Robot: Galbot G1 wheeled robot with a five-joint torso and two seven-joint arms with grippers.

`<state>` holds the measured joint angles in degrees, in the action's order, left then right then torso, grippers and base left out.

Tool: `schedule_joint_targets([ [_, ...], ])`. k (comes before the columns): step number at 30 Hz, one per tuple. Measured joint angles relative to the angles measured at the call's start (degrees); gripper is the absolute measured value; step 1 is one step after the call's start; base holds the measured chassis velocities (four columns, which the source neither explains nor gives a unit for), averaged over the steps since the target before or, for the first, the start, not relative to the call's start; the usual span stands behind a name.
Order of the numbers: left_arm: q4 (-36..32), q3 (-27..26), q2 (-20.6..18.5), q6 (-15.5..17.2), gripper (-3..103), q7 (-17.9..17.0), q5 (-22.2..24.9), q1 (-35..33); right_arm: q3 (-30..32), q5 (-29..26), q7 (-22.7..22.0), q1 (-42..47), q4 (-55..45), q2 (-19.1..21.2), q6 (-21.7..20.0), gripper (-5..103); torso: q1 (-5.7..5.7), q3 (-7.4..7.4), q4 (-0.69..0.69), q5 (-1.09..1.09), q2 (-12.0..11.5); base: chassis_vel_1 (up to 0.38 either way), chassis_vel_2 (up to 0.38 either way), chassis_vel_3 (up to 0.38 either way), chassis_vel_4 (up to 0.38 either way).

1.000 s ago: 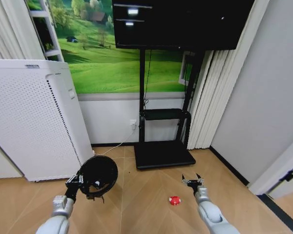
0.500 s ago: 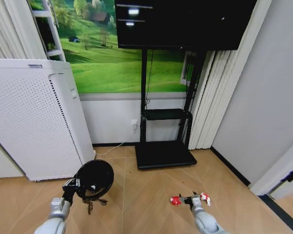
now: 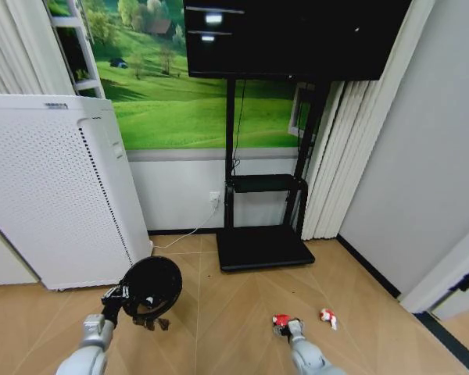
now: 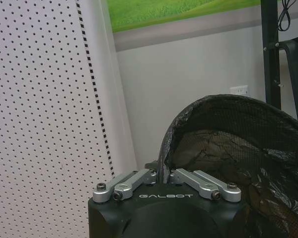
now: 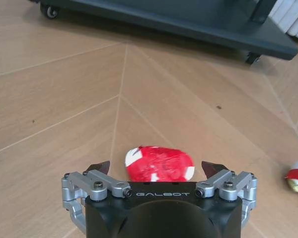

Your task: Pick up the trash bin and place the garbage on the floor into it.

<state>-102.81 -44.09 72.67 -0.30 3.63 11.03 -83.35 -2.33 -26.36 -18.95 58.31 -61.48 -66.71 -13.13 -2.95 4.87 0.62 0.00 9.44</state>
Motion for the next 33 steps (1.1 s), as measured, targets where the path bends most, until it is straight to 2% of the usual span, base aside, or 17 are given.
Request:
schedule_joint_targets([
  [12, 0.48, 0.75, 1.16, -0.48, 4, 0.05, -1.5, -0.55, -0.86, 2.55, -0.03, -4.0, 7.2, -5.09, 1.11, 100, 0.0, 0.0, 0.0, 0.0, 0.0, 0.0, 0.0, 0.0, 0.0],
  [33, -0.05, 1.17, 2.08, -1.33, 4, 0.08, -2.53, -1.14, 1.49, 8.79, -1.65, -5.85, 13.65, -7.31, 1.85, 100, 0.0, 0.0, 0.0, 0.01, 0.0, 0.0, 0.0, 0.0, 0.0],
])
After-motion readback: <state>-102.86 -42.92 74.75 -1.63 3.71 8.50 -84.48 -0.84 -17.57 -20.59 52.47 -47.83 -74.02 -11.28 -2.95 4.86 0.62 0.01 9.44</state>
